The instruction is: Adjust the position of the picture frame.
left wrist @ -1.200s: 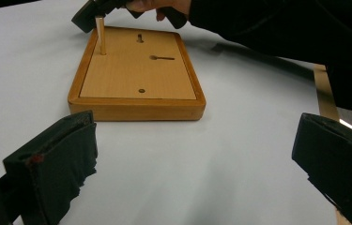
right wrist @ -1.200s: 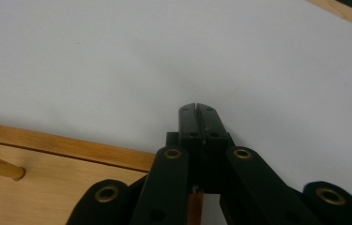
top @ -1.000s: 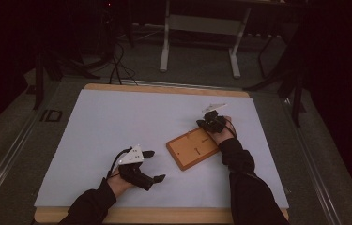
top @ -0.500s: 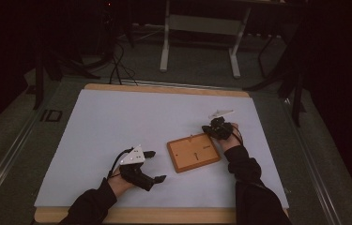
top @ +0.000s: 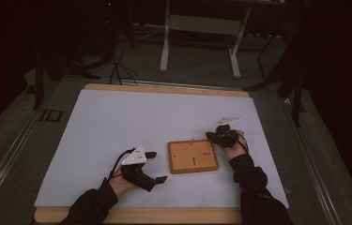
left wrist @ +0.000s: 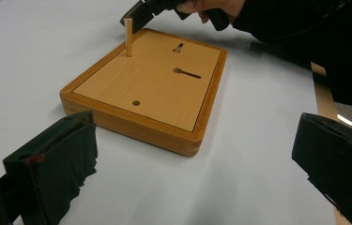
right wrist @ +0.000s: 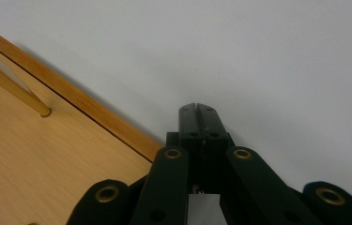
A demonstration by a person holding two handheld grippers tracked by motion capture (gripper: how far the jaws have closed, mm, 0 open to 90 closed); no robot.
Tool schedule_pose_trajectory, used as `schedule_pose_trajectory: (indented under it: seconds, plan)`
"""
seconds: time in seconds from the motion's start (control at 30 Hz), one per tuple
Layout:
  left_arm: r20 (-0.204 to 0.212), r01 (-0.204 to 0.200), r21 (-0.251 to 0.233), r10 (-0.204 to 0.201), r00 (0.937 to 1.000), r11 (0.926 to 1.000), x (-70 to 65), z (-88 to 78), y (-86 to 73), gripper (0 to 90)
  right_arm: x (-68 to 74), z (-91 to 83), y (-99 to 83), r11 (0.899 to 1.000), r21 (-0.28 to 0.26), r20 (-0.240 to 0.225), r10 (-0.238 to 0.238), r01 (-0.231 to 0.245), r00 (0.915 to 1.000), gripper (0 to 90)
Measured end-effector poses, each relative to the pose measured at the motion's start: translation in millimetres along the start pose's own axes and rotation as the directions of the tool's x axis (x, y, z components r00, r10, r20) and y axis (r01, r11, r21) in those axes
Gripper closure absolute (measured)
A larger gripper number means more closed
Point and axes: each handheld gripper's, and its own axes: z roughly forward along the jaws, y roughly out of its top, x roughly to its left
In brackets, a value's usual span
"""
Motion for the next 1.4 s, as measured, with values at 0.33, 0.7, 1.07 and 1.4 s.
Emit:
schedule_pose_trajectory:
  seconds: [0.33,0.7,1.07,1.4]
  plan:
    - [0.003,-0.003,0.005,0.003,1.0000,1.0000,-1.4,2.5,1.0,0.9,5.2,-7.5,-9.7,1.000,-0.017,-0.006,0.025,-0.025,0.9997,90.0]
    - [0.013,0.006,-0.021,-0.005,0.9999,0.9998,-1.8,5.9,6.3,0.9,8.6,-11.7,-15.6,0.999,-0.031,0.006,0.023,-0.023,0.9997,89.0]
    - [0.014,-0.015,0.001,0.014,0.9998,0.9999,2.5,7.8,17.9,1.8,9.7,-32.8,-16.1,0.995,-0.090,-0.023,0.031,-0.033,0.9993,83.2]
    - [0.039,0.051,0.015,-0.051,0.9979,0.9986,12.4,10.6,26.3,1.8,25.8,-57.6,-23.8,0.986,-0.163,-0.073,0.017,-0.028,0.9972,56.1]
